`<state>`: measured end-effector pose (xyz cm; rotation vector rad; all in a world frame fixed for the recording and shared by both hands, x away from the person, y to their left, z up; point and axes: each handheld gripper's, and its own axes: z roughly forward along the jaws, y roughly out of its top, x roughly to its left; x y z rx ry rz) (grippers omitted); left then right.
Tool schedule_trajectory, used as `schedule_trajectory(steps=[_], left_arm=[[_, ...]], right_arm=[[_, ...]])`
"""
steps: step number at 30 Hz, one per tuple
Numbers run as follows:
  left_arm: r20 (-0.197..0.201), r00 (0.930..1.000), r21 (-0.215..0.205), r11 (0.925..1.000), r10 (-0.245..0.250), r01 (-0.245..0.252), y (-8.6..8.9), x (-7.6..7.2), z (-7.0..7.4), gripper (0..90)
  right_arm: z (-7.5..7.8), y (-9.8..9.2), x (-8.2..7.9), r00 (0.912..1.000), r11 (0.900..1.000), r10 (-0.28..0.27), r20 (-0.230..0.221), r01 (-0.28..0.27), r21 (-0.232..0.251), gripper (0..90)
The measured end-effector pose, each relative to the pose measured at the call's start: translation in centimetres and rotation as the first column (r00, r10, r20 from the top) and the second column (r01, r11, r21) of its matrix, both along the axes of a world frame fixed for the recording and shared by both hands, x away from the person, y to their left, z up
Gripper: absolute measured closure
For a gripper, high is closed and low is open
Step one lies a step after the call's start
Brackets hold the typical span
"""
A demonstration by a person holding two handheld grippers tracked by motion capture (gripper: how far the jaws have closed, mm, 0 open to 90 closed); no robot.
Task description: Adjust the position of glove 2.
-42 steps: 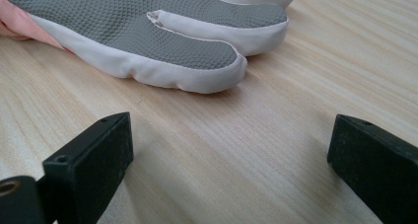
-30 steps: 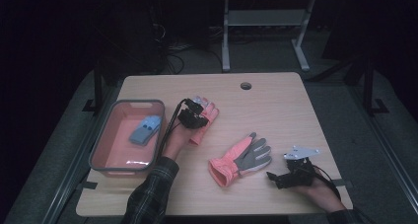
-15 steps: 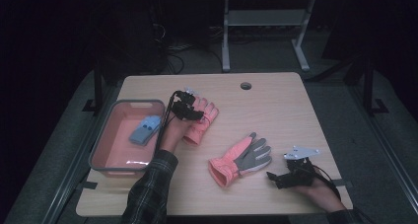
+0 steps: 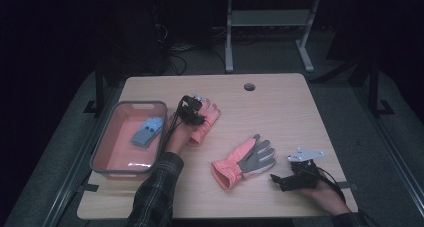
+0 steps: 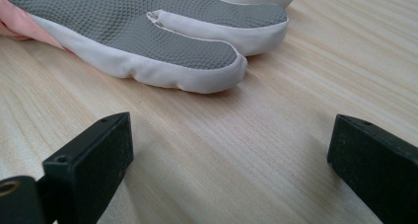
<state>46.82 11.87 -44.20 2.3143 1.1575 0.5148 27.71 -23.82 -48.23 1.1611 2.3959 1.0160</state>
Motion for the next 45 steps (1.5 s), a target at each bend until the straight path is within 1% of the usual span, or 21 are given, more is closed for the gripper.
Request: schedule_trajectory(steps=[1,4,9,14,17,18,19,20,22,23,24,25,26,27,28,33,36,39,41,44,45], left_arm=[[-0.014,0.9999,-0.026,0.9997,-0.001,0.001,0.2,0.1,0.0,74.1],[-0.024,0.9997,-0.057,0.9984,-0.008,0.007,0.5,0.3,0.0,83.3],[-0.034,0.9994,-0.12,0.9928,-0.002,-0.003,1.1,0.1,0.8,86.7],[-0.036,0.9984,-0.154,0.9873,-0.044,0.038,1.1,-0.7,2.1,86.8],[-0.043,0.996,-0.195,0.9784,-0.079,0.069,1.1,-1.3,2.8,86.8],[-0.043,0.996,-0.195,0.9784,-0.079,0.069,1.1,-1.3,2.8,86.8],[-0.038,0.9936,-0.229,0.9688,-0.107,0.095,1.0,-1.8,3.5,86.8],[-0.039,0.9919,-0.233,0.9663,-0.121,0.108,1.0,-2.0,3.8,86.8],[-0.043,0.9861,-0.259,0.9551,-0.16,0.144,1.0,-2.5,4.5,86.8],[-0.045,0.983,-0.258,0.9526,-0.178,0.161,0.9,-2.7,4.7,86.7],[-0.045,0.983,-0.258,0.9526,-0.178,0.161,0.9,-2.7,4.7,86.8],[-0.055,0.9795,-0.263,0.9491,-0.194,0.173,0.8,-2.9,5.0,86.7],[-0.057,0.9726,-0.259,0.944,-0.226,0.204,0.7,-3.4,5.6,86.8],[-0.057,0.9726,-0.259,0.944,-0.226,0.204,0.7,-3.4,5.6,86.7],[-0.051,0.9669,-0.273,0.9349,-0.25,0.227,0.6,-4.1,6.2,86.8],[-0.053,0.9441,-0.295,0.9082,-0.326,0.297,0.0,-5.2,7.3,86.7],[-0.057,0.9321,-0.32,0.8907,-0.358,0.323,-0.8,-6.1,7.8,86.7],[-0.063,0.9148,-0.309,0.8792,-0.399,0.362,-1.7,-6.9,8.2,86.8],[-0.067,0.906,-0.309,0.8722,-0.418,0.38,-2.2,-7.3,8.3,86.7],[-0.068,0.898,-0.333,0.8586,-0.435,0.39,-3.2,-7.9,8.4,86.7],[-0.069,0.8925,-0.331,0.8542,-0.446,0.401,-3.7,-8.2,8.4,86.7]], right_arm=[[0.0,0.0,0.0,1.0,1.0,0.0,0.0,0.0,-0.001,3.0],[0.0,0.0,0.0,1.0,1.0,0.0,0.0,0.0,0.0,3.0],[0.0,0.0,0.0,1.0,1.0,0.0,0.0,0.0,0.0,3.0],[0.0,0.0,0.0,1.0,1.0,-0.001,-0.001,0.001,0.0,3.0],[0.0,0.0,0.0,1.0,1.0,0.0,0.0,0.0,0.0,3.0],[0.0,0.0,0.0,1.0,1.0,0.0,0.0,0.0,0.0,3.0],[0.0,0.0,0.0,1.0,1.0,0.0,-0.001,0.0,-0.001,3.0],[0.0,0.0,0.0,1.0,1.0,-0.001,0.0,0.001,0.0,3.0],[0.0,0.0,0.0,1.0,1.0,-0.001,-0.001,0.001,0.0,3.0],[0.0,0.0,0.0,1.0,1.0,0.0,-0.001,0.0,-0.001,3.0],[0.0,0.0,0.0,1.0,1.0,-0.001,-0.001,0.001,0.0,3.0],[0.0,0.0,0.0,1.0,1.0,0.0,0.0,0.0,0.0,3.0],[0.0,0.0,0.0,1.0,1.0,-0.001,-0.001,0.001,-0.001,3.0],[0.0,0.0,0.0,1.0,1.0,0.0,0.0,0.0,0.0,3.0],[0.0,0.0,0.0,1.0,1.0,0.0,-0.001,0.0,-0.001,3.0],[0.0,0.0,0.0,1.0,1.0,-0.001,-0.001,0.001,-0.001,3.0],[0.0,0.0,0.0,1.0,1.0,0.0,0.0,0.0,0.001,3.0],[0.0,0.0,0.0,1.0,1.0,-0.001,-0.001,0.001,0.001,3.0],[0.0,0.0,0.0,1.0,1.0,0.0,-0.001,0.0,0.0,3.0],[0.0,0.0,0.0,1.0,1.0,0.0,-0.001,0.0,0.0,3.0],[0.0,0.0,0.0,1.0,1.0,0.0,-0.001,0.0,-0.001,2.9]])
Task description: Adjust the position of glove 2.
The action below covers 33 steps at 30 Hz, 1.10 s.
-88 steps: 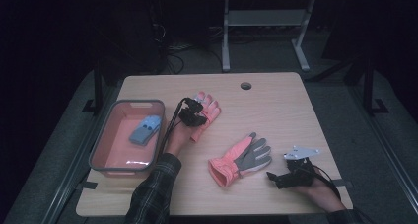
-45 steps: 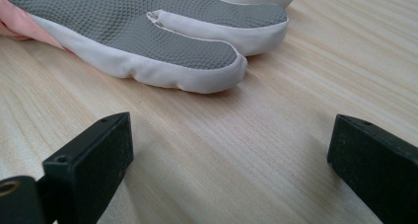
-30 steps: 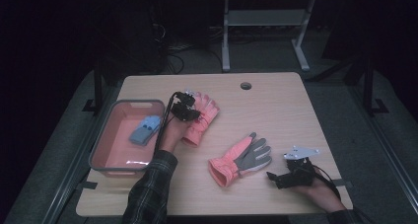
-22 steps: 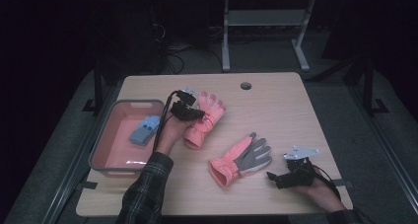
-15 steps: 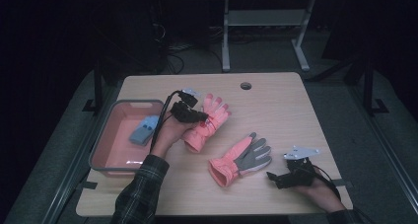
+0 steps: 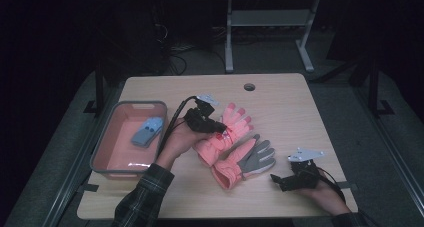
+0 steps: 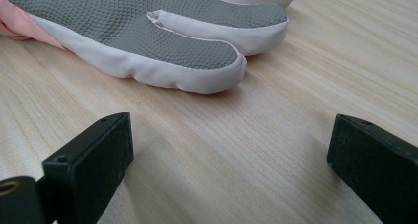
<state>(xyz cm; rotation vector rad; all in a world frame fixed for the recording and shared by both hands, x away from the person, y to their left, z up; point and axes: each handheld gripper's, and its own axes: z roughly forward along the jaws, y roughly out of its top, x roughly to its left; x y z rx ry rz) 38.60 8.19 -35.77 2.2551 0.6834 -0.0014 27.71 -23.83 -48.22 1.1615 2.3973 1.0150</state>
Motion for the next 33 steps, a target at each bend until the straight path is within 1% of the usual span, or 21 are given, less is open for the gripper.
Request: schedule_trajectory(steps=[3,6,7,9,11,12,15,16,19,21,24,28,29,31,33], left_arm=[[0.001,0.9997,-0.002,0.9997,-0.025,0.025,-0.9,-0.6,0.1,86.7],[-0.004,0.9995,-0.006,0.9995,-0.031,0.031,-2.0,-1.1,0.2,86.7],[-0.004,0.9995,-0.006,0.9995,-0.031,0.031,-2.0,-1.1,0.2,86.6],[-0.006,0.9989,0.002,0.9989,-0.046,0.046,-3.1,-1.5,0.1,86.6],[-0.009,0.9985,0.005,0.9985,-0.054,0.054,-3.7,-1.7,-0.1,86.6],[-0.009,0.9985,0.005,0.9985,-0.054,0.054,-3.7,-1.7,-0.1,86.6],[-0.004,0.9972,0.027,0.9969,-0.074,0.075,-4.5,-1.9,-0.5,86.6],[-0.004,0.9959,0.039,0.9951,-0.09,0.09,-4.8,-1.9,-0.6,86.5],[-0.008,0.9941,0.049,0.9929,-0.108,0.108,-5.5,-2.1,-1.1,86.5],[-0.005,0.9927,0.066,0.9905,-0.12,0.12,-5.8,-2.3,-1.5,86.5],[-0.007,0.9926,0.074,0.9899,-0.121,0.121,-6.0,-2.3,-1.8,86.4],[-0.019,0.9872,0.08,0.984,-0.158,0.159,-6.2,-2.2,-2.5,86.3],[-0.019,0.9872,0.08,0.984,-0.158,0.159,-6.2,-2.2,-2.5,86.3],[-0.014,0.9862,0.067,0.984,-0.165,0.165,-6.2,-2.4,-2.2,86.3],[0.001,0.984,0.05,0.9828,-0.178,0.178,-6.0,-2.6,-1.3,86.3]], right_arm=[[0.0,0.0,0.0,1.0,1.0,0.0,0.0,0.0,-0.001,3.0],[0.0,0.0,0.0,1.0,1.0,0.001,0.0,-0.001,0.0,3.0],[0.0,0.0,0.0,1.0,1.0,0.001,0.0,-0.001,0.0,3.0],[0.0,0.0,0.0,1.0,1.0,0.001,0.0,-0.001,0.0,2.9],[0.0,0.0,0.0,1.0,1.0,0.0,0.0,0.0,-0.001,2.9],[0.0,0.0,0.0,1.0,1.0,0.0,0.0,0.0,-0.001,2.9],[0.0,0.0,0.0,1.0,1.0,0.001,0.0,-0.001,0.0,2.9],[0.0,0.0,0.0,1.0,1.0,0.0,0.0,0.0,0.0,2.9],[0.0,0.0,0.0,1.0,1.0,0.0,0.0,0.0,0.0,3.0],[0.0,0.0,0.0,1.0,1.0,0.001,0.0,-0.001,0.0,3.0],[0.0,0.0,0.0,1.0,1.0,0.0,0.0,0.0,0.0,3.0],[0.0,0.0,0.0,1.0,1.0,0.0,0.0,0.0,0.0,2.9],[0.0,0.0,0.0,1.0,1.0,0.001,0.0,-0.001,0.0,2.9],[0.0,0.0,0.0,1.0,1.0,0.0,0.0,0.0,0.0,3.0],[0.0,0.0,0.0,1.0,1.0,0.0,-0.001,0.0,0.0,3.0]])
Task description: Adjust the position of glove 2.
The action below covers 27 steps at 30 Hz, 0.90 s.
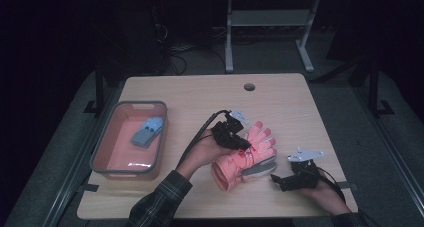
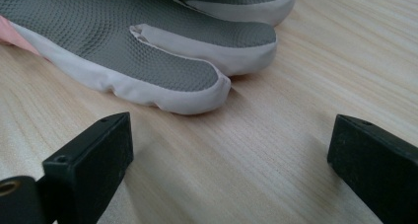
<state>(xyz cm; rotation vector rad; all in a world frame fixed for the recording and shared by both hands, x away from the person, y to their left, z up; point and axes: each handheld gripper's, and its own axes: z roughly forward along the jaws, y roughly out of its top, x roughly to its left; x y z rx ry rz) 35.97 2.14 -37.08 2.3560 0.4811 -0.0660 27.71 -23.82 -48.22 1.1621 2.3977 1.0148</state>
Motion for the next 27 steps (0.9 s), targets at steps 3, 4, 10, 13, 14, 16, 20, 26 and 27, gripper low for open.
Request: schedule_trajectory(steps=[3,4,10,13,14,16,20,26,27], left_arm=[[0.019,0.9989,-0.017,0.9989,-0.042,0.043,0.2,-0.4,1.0,86.2],[0.019,0.9989,-0.017,0.9989,-0.042,0.043,0.2,-0.4,1.0,86.2],[0.009,0.9948,0.033,0.9943,-0.101,0.101,-0.1,-0.6,0.0,85.9],[-0.004,0.9948,0.038,0.9941,-0.101,0.101,-0.3,-0.4,-1.0,85.7],[0.004,0.9951,0.045,0.9941,-0.099,0.099,-0.4,-0.2,-1.3,85.6],[-0.001,0.9952,0.058,0.9935,-0.098,0.098,-0.5,0.0,-1.9,85.4],[-0.009,0.9928,0.064,0.9907,-0.12,0.12,-0.9,0.1,-2.9,85.3],[-0.007,0.9948,0.032,0.9943,-0.101,0.101,-0.6,-0.1,-2.5,80.3],[0.001,0.9948,0.022,0.9946,-0.102,0.102,-0.5,-0.1,-2.2,78.2]], right_arm=[[0.0,0.0,0.0,1.0,1.0,0.0,0.0,0.0,0.0,2.9],[0.0,0.0,0.0,1.0,1.0,0.0,0.0,0.0,0.0,2.9],[0.0,0.0,0.0,1.0,1.0,0.0,0.0,0.0,-0.001,3.0],[0.0,0.0,0.0,1.0,1.0,0.0,0.0,0.0,0.0,2.9],[0.0,0.0,0.0,1.0,1.0,0.0,0.0,0.0,0.0,2.9],[0.0,0.0,0.0,1.0,1.0,0.001,0.001,-0.001,-0.001,2.9],[0.0,0.0,0.0,1.0,1.0,0.001,0.001,-0.001,-0.001,2.9],[0.0,0.0,0.0,1.0,1.0,0.001,0.001,-0.001,-0.001,2.9],[0.0,0.0,0.0,1.0,1.0,0.001,0.001,-0.001,-0.001,2.9]])
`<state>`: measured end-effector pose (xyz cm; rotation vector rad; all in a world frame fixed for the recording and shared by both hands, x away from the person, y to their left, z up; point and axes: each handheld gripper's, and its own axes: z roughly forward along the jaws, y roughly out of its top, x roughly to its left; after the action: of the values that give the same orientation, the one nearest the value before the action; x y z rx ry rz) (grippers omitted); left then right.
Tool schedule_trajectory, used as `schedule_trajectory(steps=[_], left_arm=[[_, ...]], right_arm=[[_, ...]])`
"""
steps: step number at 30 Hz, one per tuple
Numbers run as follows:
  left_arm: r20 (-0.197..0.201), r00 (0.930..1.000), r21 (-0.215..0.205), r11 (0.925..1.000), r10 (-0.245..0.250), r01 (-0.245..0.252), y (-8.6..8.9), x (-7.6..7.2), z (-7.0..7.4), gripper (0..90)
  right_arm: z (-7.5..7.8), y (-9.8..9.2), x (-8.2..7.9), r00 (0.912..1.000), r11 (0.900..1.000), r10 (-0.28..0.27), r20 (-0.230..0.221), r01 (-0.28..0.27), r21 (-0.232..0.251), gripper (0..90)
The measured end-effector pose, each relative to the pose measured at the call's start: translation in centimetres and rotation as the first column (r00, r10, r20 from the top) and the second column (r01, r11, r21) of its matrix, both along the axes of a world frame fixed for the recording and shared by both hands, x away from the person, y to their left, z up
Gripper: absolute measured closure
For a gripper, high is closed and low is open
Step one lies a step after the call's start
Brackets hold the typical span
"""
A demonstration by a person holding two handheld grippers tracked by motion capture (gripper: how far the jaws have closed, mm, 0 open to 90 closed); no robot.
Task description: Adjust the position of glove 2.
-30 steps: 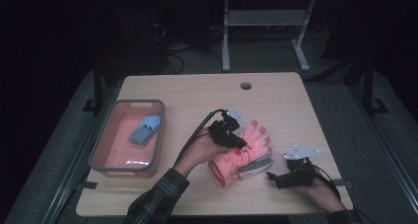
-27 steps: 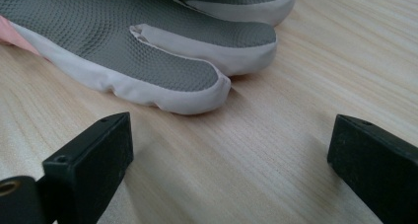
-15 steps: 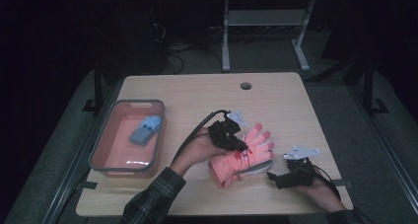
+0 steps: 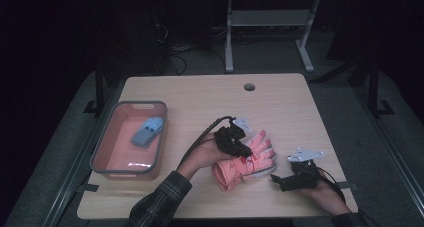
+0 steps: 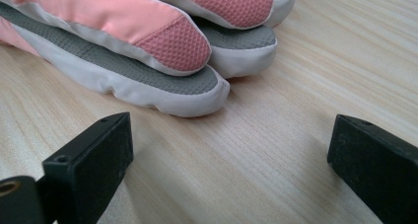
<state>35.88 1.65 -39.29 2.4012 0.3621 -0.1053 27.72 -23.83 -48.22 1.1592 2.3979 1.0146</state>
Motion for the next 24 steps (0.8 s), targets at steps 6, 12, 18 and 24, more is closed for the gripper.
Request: schedule_trajectory(steps=[6,12,18,24], left_arm=[[0.033,0.9992,-0.04,0.9989,0.024,-0.023,0.7,-0.4,1.5,56.3],[0.056,0.997,-0.084,0.9953,0.054,-0.049,2.0,-0.5,2.5,50.3],[0.045,0.9899,-0.109,0.9856,0.134,-0.129,4.7,-0.2,2.8,74.4],[0.035,0.9712,-0.071,0.9699,0.236,-0.233,6.8,-0.2,0.8,89.4]], right_arm=[[0.0,0.0,0.0,1.0,1.0,0.0,0.0,0.0,-0.001,3.0],[0.8,0.1,0.0,0.9984,0.999,0.026,-0.051,-0.027,-0.025,14.6],[2.2,0.1,-0.5,0.995,0.997,0.068,-0.073,-0.065,0.045,53.1],[2.6,0.6,-0.6,0.983,0.987,0.139,-0.12,-0.128,0.097,87.5]])
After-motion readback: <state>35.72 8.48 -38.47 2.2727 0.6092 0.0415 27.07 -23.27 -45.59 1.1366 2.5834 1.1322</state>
